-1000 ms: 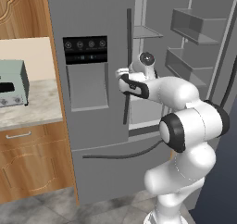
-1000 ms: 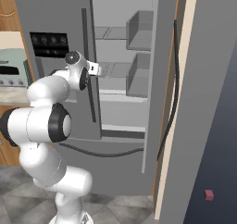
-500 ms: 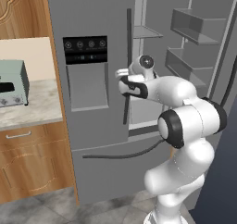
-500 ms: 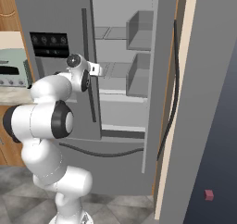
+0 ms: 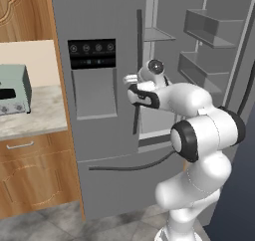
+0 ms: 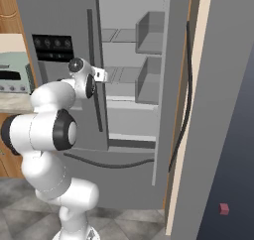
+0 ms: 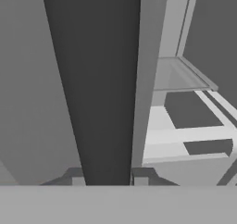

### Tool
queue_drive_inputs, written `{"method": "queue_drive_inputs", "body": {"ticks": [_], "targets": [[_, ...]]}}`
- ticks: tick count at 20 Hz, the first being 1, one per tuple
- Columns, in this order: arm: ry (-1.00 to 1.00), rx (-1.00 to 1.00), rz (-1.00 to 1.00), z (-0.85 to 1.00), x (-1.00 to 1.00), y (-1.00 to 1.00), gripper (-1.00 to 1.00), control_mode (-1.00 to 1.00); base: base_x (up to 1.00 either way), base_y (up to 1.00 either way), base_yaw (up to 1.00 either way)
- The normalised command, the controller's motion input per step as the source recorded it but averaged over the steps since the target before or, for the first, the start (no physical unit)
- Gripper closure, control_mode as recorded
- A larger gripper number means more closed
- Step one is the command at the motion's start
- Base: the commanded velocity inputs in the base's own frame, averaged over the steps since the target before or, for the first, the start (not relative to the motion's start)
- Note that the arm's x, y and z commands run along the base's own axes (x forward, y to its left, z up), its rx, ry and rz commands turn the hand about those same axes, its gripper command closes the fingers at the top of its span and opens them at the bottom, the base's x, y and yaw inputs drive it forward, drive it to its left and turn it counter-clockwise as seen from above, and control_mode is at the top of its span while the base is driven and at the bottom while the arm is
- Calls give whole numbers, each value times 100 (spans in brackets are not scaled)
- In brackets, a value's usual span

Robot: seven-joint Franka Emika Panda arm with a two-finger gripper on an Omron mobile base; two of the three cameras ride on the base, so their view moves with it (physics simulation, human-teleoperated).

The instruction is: Place one of the steaks on the plate and the other in the bowl. Then place the bowl in the fridge.

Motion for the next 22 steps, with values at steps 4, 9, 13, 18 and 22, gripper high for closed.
{"method": "queue_drive_inputs", "body": {"ticks": [4,9,13,18,22], "targets": [[4,-1,-30,6,-44,43,100,-100,0,0,0],[12,-1,-33,8,-71,54,100,-100,0,0,0],[15,0,-28,4,-87,57,100,-100,0,0,0],[12,-2,-19,0,-87,75,100,-100,0,0,0],[8,-7,-16,0,-70,80,100,-100,0,0,0]]}}
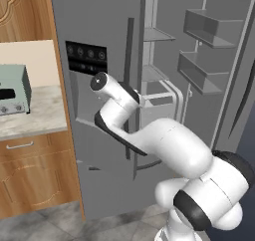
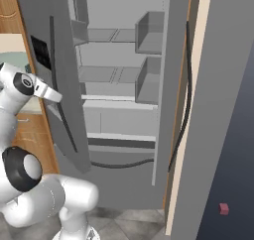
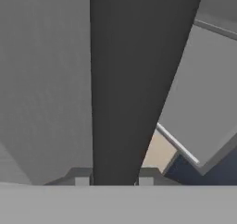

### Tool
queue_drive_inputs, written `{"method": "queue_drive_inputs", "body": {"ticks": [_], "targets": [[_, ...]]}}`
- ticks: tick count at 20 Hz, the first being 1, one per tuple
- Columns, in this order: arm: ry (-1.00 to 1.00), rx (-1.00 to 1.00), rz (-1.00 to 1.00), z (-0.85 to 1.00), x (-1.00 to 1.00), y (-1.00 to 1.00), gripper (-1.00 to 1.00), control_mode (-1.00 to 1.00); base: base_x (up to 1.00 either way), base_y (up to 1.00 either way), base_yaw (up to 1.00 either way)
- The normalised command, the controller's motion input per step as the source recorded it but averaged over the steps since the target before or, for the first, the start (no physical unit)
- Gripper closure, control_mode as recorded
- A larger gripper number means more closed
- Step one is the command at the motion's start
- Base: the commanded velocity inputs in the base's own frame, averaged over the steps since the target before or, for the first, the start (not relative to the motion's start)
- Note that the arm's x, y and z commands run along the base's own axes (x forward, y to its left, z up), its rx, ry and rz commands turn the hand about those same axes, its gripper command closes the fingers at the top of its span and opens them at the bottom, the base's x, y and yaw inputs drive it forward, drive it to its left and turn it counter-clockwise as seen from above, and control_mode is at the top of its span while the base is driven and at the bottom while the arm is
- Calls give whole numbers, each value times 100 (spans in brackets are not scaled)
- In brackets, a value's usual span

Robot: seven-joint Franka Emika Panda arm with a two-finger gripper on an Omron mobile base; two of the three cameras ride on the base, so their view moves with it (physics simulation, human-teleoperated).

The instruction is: Place one of the steaks on the plate and the other in the bowl. Then place the bowl in the fridge.

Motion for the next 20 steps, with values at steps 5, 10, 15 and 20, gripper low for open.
{"method": "queue_drive_inputs", "body": {"ticks": [5,10,15,20], "targets": [[0,-1,-4,0,-3,29,-100,-100,0,0,0],[0,0,0,0,0,0,-100,-100,0,0,0],[0,-2,0,0,-15,29,-100,-100,0,0,0],[-9,-3,-1,11,-89,-1,-100,-100,0,0,0]]}}
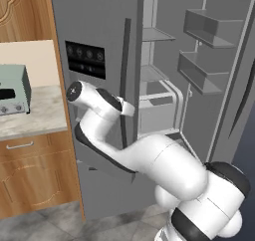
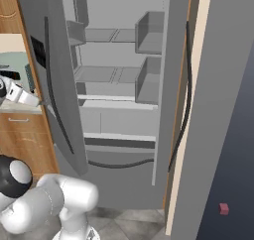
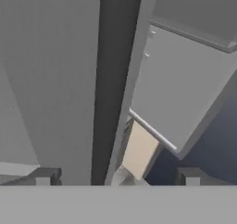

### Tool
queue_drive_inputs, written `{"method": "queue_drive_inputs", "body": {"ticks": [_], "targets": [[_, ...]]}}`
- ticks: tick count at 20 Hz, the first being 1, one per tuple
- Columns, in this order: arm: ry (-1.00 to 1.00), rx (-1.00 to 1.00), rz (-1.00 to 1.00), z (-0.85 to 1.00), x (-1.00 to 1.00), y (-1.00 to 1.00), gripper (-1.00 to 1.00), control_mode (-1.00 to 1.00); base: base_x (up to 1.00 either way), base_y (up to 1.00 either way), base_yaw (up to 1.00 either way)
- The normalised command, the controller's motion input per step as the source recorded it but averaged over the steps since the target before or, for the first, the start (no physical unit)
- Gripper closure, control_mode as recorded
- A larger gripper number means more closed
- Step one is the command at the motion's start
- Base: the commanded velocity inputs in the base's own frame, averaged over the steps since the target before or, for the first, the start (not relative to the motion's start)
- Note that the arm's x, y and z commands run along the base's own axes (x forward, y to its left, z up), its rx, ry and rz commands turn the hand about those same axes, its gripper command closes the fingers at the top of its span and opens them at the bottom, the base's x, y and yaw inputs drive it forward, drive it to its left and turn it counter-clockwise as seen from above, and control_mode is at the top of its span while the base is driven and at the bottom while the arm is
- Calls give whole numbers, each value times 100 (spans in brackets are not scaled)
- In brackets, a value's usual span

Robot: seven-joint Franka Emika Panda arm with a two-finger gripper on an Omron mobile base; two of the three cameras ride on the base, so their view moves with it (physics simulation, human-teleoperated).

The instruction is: Place one of the steaks on the plate and the other in the bowl. Then place the bowl in the fridge.

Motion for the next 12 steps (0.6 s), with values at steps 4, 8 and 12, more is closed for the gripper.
{"method": "queue_drive_inputs", "body": {"ticks": [4,8,12], "targets": [[-6,22,0,17,-100,-88,-100,-100,0,0,0],[-7,71,0,24,-69,-100,-100,-100,0,0,0],[0,80,-1,10,38,-100,-100,-100,0,0,0]]}}
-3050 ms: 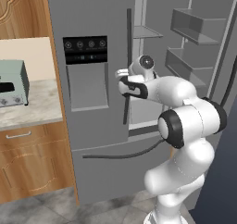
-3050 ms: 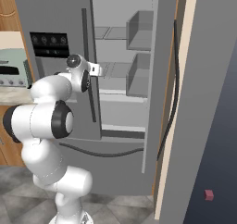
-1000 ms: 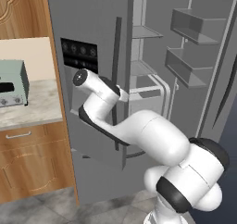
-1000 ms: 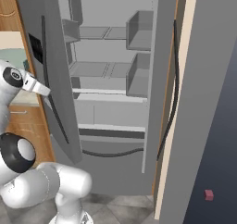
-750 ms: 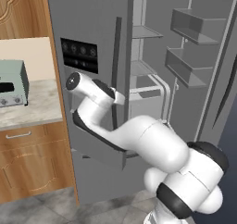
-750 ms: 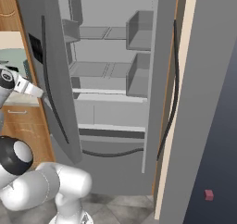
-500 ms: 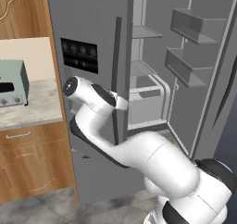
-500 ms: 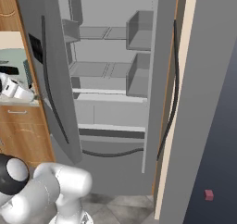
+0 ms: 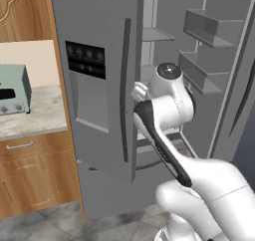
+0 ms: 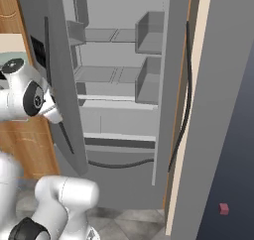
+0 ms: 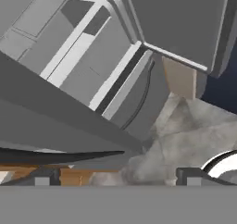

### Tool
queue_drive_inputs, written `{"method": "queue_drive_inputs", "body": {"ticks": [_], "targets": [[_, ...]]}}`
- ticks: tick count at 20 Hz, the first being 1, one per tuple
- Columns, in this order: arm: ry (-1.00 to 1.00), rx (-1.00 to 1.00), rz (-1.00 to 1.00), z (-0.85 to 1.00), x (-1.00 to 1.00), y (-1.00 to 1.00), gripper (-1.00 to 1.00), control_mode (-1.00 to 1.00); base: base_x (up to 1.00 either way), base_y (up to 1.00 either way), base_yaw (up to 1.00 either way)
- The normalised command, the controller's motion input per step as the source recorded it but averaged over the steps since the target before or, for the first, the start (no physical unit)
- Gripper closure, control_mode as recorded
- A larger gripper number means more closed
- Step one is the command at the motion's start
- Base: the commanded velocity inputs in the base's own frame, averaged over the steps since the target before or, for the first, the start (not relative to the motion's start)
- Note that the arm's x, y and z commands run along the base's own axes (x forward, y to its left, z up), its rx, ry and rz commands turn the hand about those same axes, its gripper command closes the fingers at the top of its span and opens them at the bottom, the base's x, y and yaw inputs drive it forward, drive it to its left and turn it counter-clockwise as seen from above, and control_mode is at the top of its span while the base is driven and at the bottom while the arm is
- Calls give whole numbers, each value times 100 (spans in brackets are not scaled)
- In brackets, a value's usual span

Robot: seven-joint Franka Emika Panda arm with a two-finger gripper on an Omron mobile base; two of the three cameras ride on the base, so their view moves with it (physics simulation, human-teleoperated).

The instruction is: Place one of the steaks on the plate and the other in the bowl. Then place the bowl in the fridge.

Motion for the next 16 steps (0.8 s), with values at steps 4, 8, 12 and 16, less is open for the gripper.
{"method": "queue_drive_inputs", "body": {"ticks": [4,8,12,16], "targets": [[4,58,3,-5,81,-89,-100,-100,0,0,0],[14,35,4,-6,92,-51,-100,-100,0,0,0],[5,8,5,-11,78,1,-100,-100,0,0,0],[7,17,7,-21,79,-3,-100,-100,0,0,0]]}}
